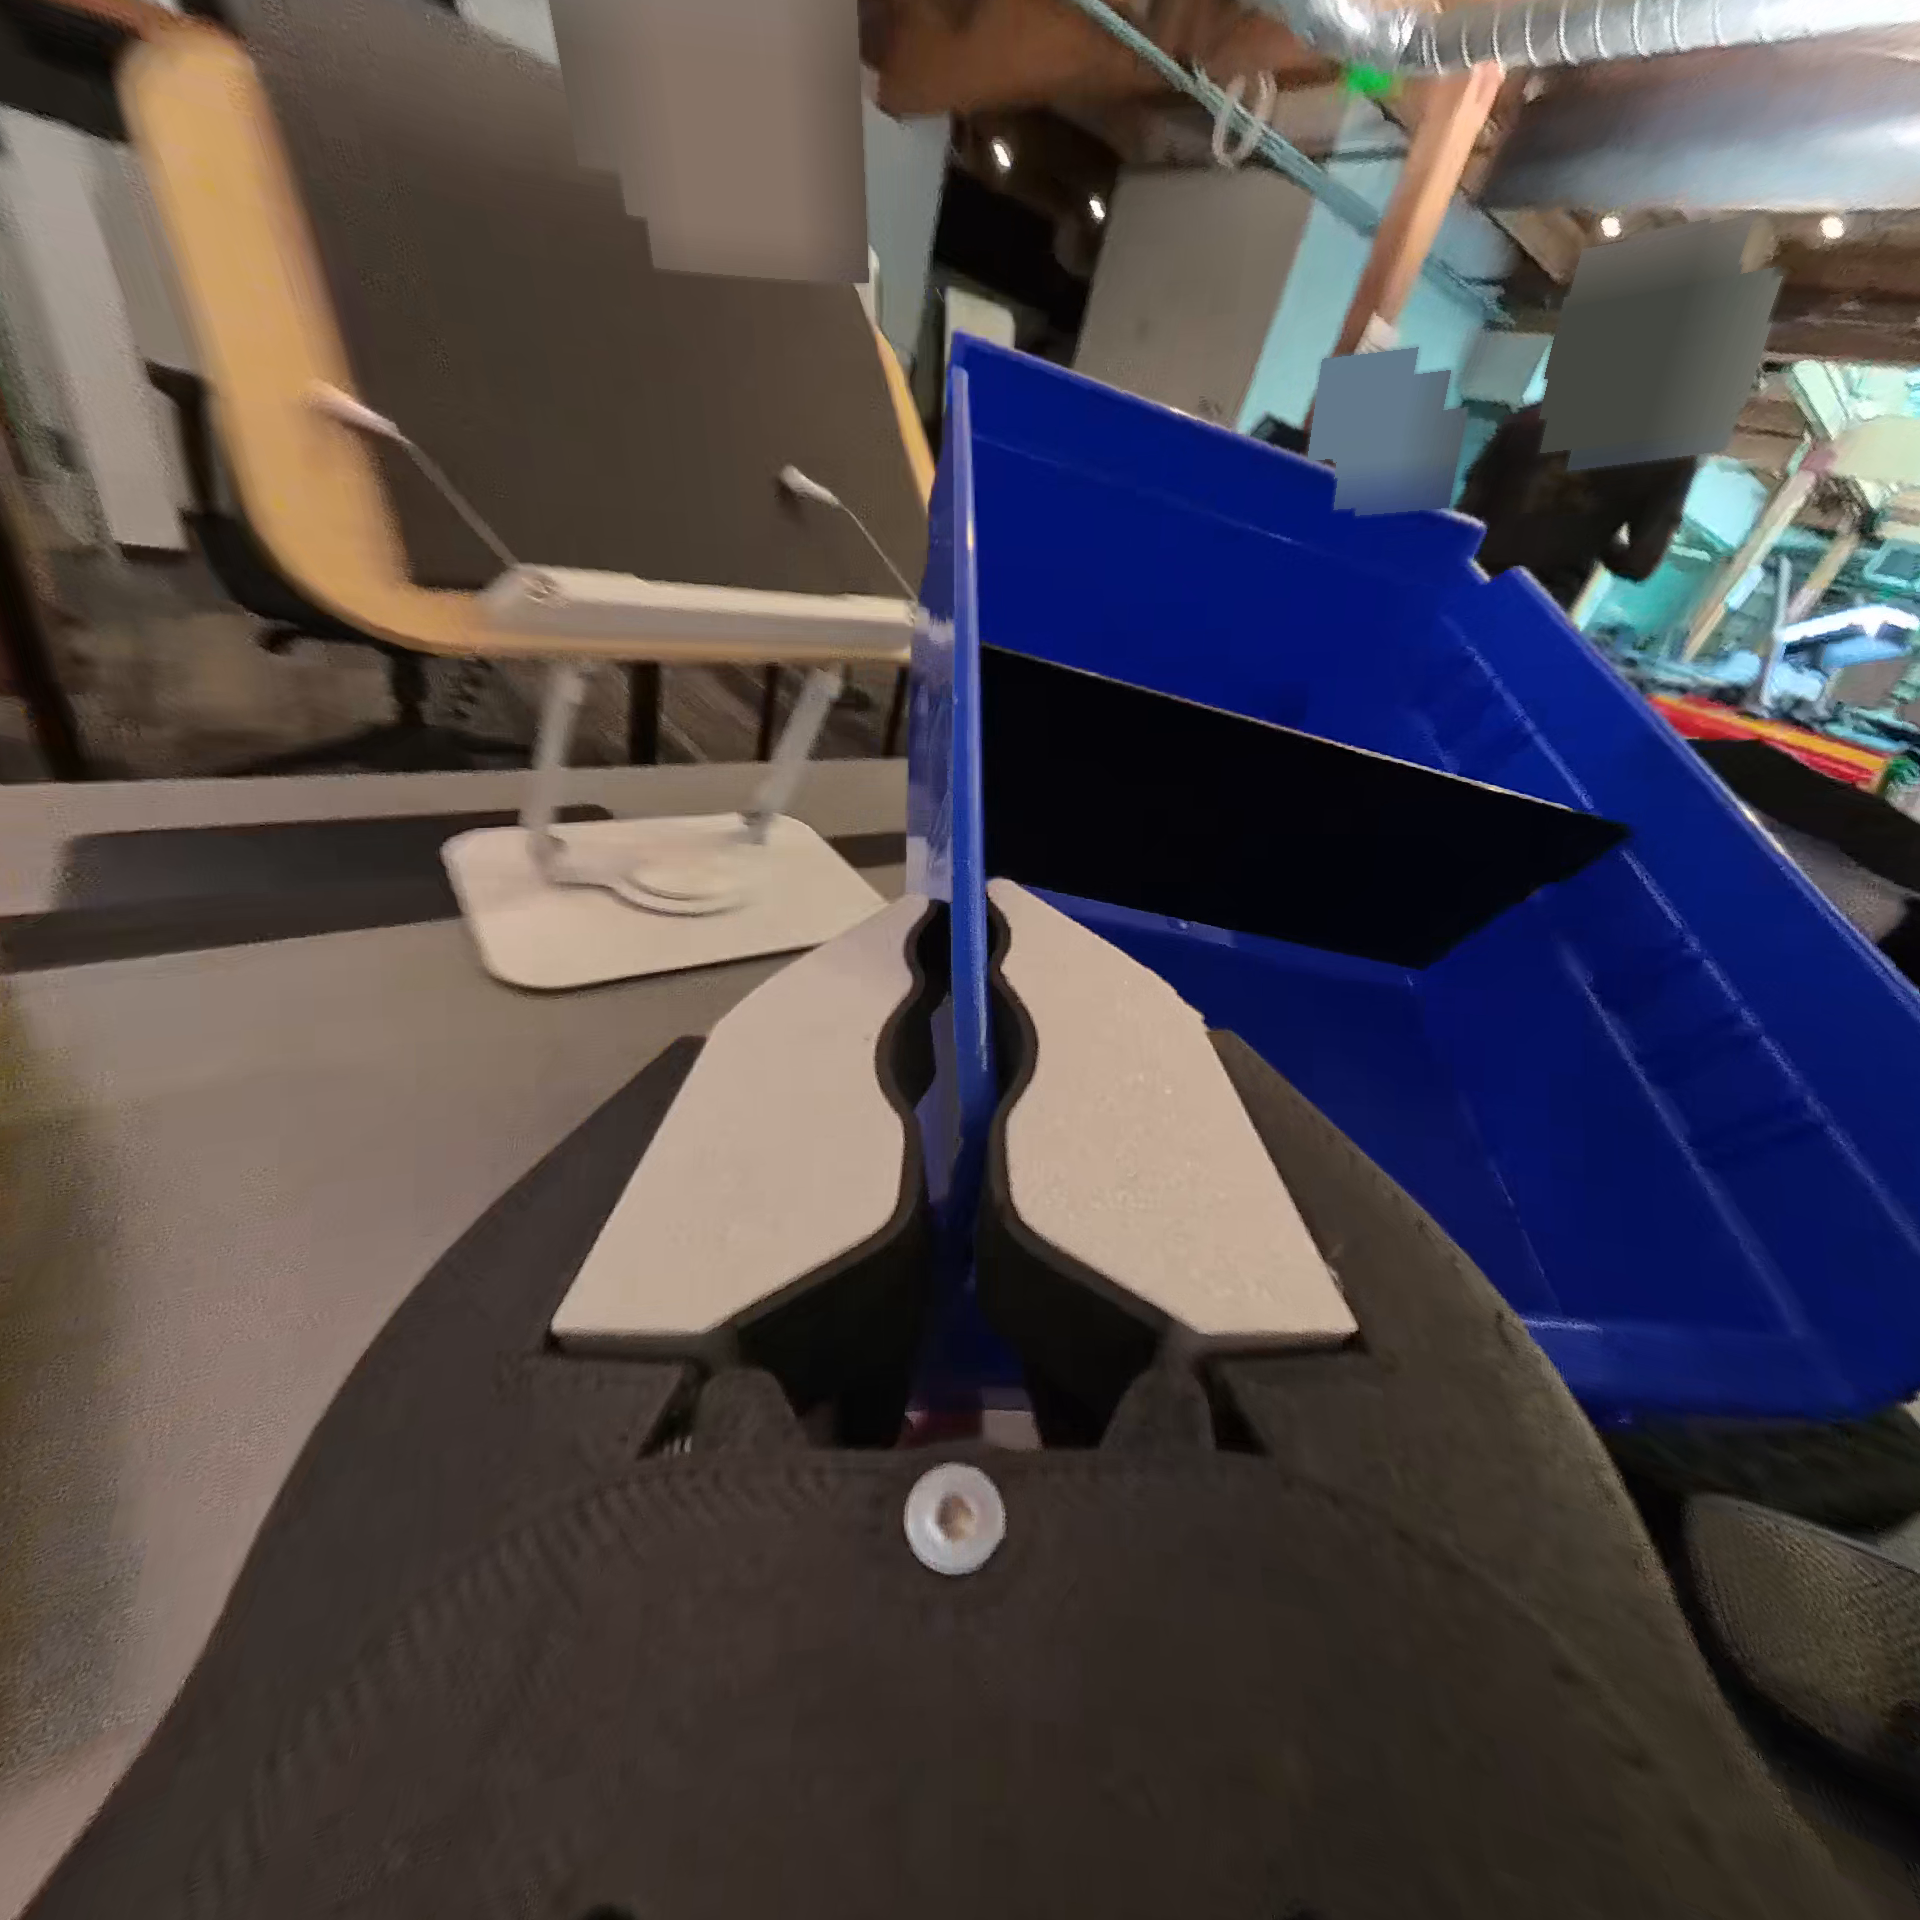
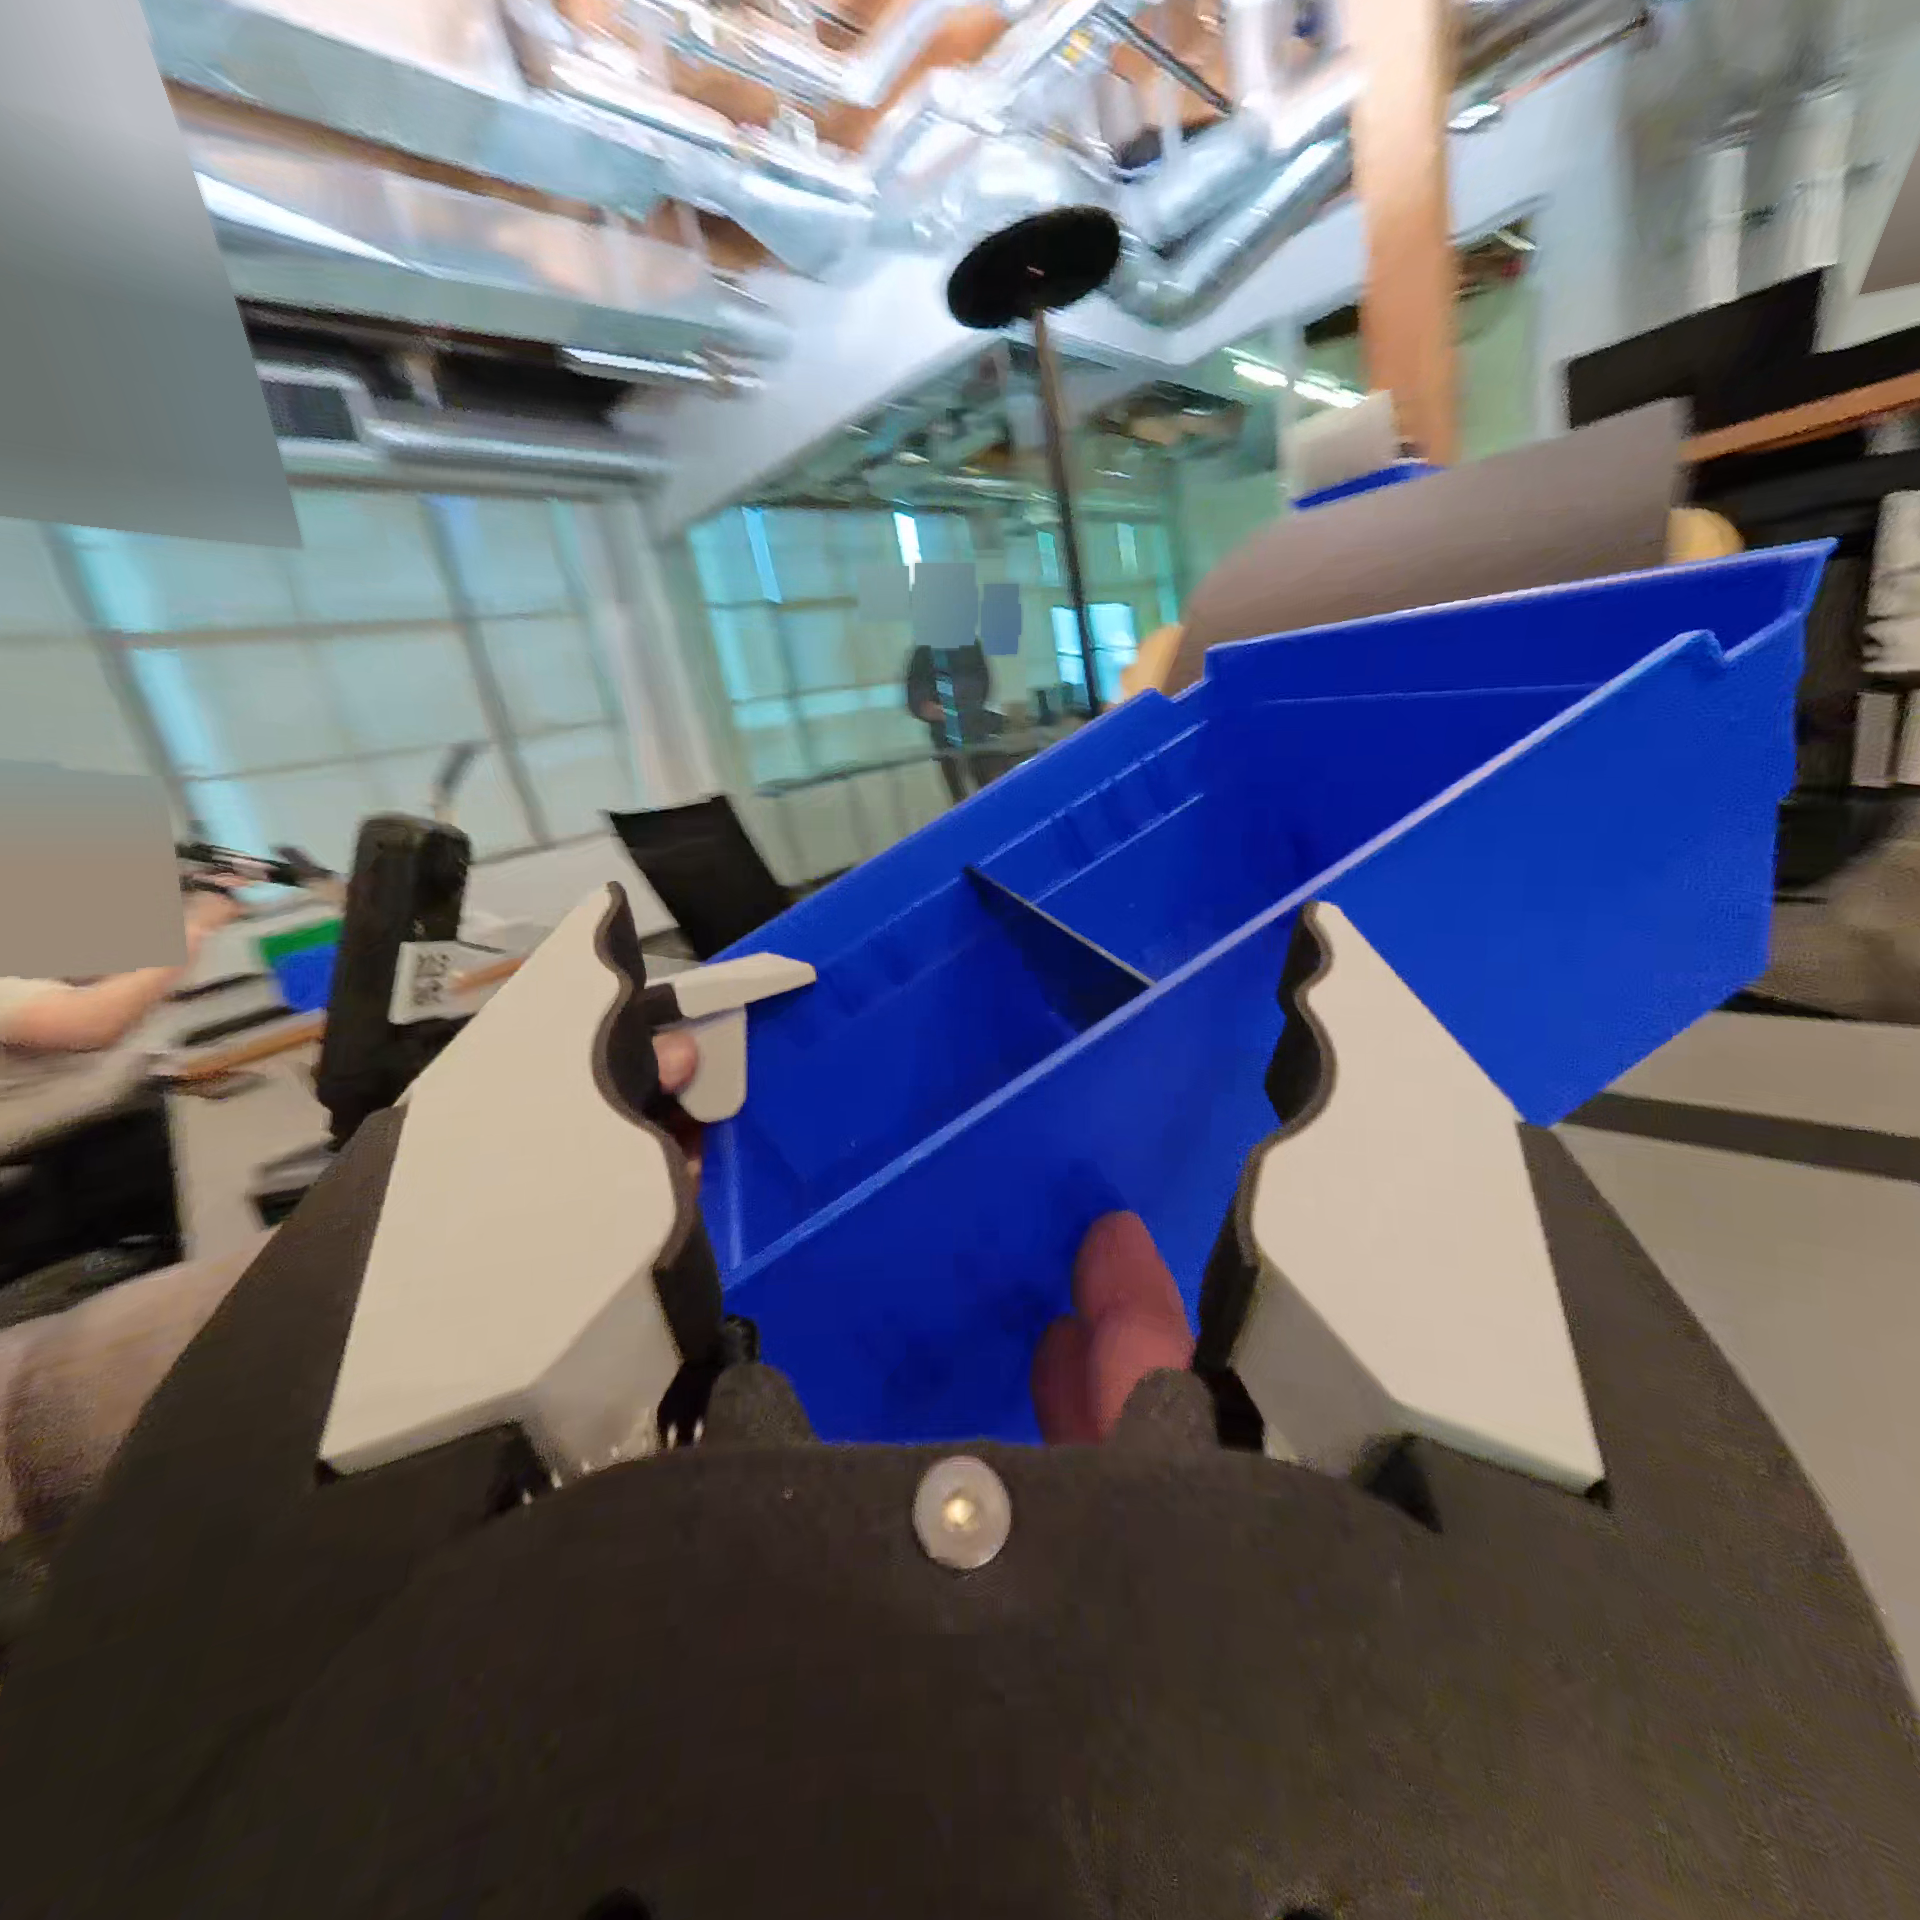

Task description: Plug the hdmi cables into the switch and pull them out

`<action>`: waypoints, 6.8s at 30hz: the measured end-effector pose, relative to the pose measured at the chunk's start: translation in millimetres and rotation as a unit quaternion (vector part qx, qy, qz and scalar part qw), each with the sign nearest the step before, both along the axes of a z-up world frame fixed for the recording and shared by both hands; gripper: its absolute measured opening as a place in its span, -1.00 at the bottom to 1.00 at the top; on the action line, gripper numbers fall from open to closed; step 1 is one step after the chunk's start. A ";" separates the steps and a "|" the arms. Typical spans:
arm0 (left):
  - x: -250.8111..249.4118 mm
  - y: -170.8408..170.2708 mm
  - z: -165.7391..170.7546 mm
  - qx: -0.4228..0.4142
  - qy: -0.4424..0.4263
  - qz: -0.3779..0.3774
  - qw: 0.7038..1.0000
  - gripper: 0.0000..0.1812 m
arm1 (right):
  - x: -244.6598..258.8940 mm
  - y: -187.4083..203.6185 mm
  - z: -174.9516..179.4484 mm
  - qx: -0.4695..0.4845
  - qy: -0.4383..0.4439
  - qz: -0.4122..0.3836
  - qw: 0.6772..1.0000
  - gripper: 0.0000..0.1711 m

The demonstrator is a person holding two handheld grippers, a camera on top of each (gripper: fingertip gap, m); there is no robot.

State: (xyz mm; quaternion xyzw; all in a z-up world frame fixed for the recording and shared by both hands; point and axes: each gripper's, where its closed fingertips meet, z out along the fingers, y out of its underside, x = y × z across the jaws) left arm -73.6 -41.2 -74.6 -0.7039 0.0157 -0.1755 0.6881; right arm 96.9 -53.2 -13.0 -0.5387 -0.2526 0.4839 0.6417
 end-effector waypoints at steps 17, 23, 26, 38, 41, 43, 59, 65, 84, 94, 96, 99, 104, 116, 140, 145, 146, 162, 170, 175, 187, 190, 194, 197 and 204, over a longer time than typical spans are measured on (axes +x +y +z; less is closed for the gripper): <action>213.0 171.2 -110.8 -0.143 -0.011 -0.121 0.982 -0.78 | 185.1 205.6 -129.3 -0.184 -0.149 -0.153 0.960 0.45; 255.8 184.8 -113.1 -0.143 0.007 -0.151 0.978 -0.58 | 211.3 269.7 -139.3 -0.175 -0.199 -0.165 0.950 0.26; 276.6 194.4 -110.9 -0.143 0.005 -0.159 0.977 -0.42 | 220.8 308.6 -141.0 -0.171 -0.221 -0.160 0.947 0.11; 318.8 256.1 -105.7 -0.133 -0.019 -0.141 0.981 -0.08 | 232.7 410.9 -150.2 -0.178 -0.244 -0.094 0.949 -0.15; 316.8 252.3 -95.8 -0.135 -0.035 -0.156 0.978 0.04 | 243.9 416.2 -143.0 -0.174 -0.245 -0.108 0.948 0.05; 304.7 244.7 -81.0 -0.110 -0.021 -0.145 0.983 0.08 | 264.8 416.3 -117.9 -0.116 -0.259 -0.174 0.943 0.04; 16.1 88.8 99.5 0.161 0.141 0.061 0.975 -0.28 | 13.2 216.9 107.1 0.227 -0.220 -0.023 0.949 -0.30; -147.6 29.2 101.2 0.183 0.281 0.198 0.921 -0.29 | -16.7 214.8 98.1 0.205 -0.156 0.060 0.964 -0.36; -184.9 19.4 78.7 0.307 0.338 0.273 0.847 -0.31 | -8.5 215.0 70.6 0.216 -0.070 0.126 0.966 -0.42; -138.4 35.7 99.7 0.322 0.328 0.236 0.856 -0.32 | -37.7 171.0 105.0 0.218 0.045 0.188 0.957 -0.45; -128.7 39.0 115.2 0.327 0.311 0.224 0.864 -0.32 | -41.0 164.0 114.6 0.220 0.069 0.195 0.953 -0.44; -100.6 52.4 136.9 0.329 0.303 0.197 0.873 -0.30 | -48.5 153.8 122.0 0.216 0.100 0.221 0.946 -0.45; -78.3 81.1 168.9 0.302 0.323 0.158 0.883 -0.40 | -69.9 164.3 103.9 0.205 0.049 0.201 0.957 -0.41; -146.2 95.1 143.3 0.203 0.293 0.158 0.921 -0.52 | -101.4 187.1 63.5 0.203 -0.069 0.147 0.966 -0.39; -256.7 76.0 66.7 -0.076 0.294 0.172 0.937 -0.40 | -169.4 181.7 -11.7 0.187 -0.196 0.174 0.947 -0.32; -299.2 72.1 15.7 -0.182 0.312 0.194 0.912 -0.48 | -175.0 184.1 -25.7 0.185 -0.222 0.174 0.942 -0.33; -303.9 70.7 3.1 -0.206 0.319 0.187 0.906 -0.48 | -175.6 184.9 -28.1 0.182 -0.226 0.174 0.941 -0.33; -367.7 84.1 -101.2 -0.339 0.418 0.238 0.809 -0.78 | -182.8 185.7 -47.8 0.164 -0.247 0.188 0.936 -0.33; -376.1 90.9 -68.8 -0.237 0.390 0.309 0.834 -0.89 | -182.7 186.5 -49.6 0.161 -0.246 0.188 0.937 -0.35; -378.4 76.3 -24.2 -0.161 0.362 0.348 0.849 -0.92 | -182.6 184.4 -47.4 0.164 -0.243 0.188 0.937 -0.36; -360.7 48.3 60.9 -0.022 0.318 0.377 0.869 -0.93 | -182.8 181.9 -45.5 0.170 -0.242 0.191 0.936 -0.37; -347.7 42.5 84.5 0.008 0.331 0.383 0.862 -0.93 | -184.7 177.1 -44.9 0.178 -0.246 0.195 0.933 -0.36; -318.9 39.8 114.8 0.052 0.328 0.366 0.869 -0.93 | -189.0 170.2 -46.0 0.187 -0.254 0.200 0.928 -0.36; -288.9 47.3 130.8 0.080 0.317 0.336 0.883 -0.92 | -195.5 162.6 -48.7 0.181 -0.252 0.214 0.926 -0.33; -216.6 85.0 138.9 0.103 0.307 0.292 0.900 -0.92 | -225.2 112.0 -51.3 0.099 -0.198 0.325 0.919 -0.14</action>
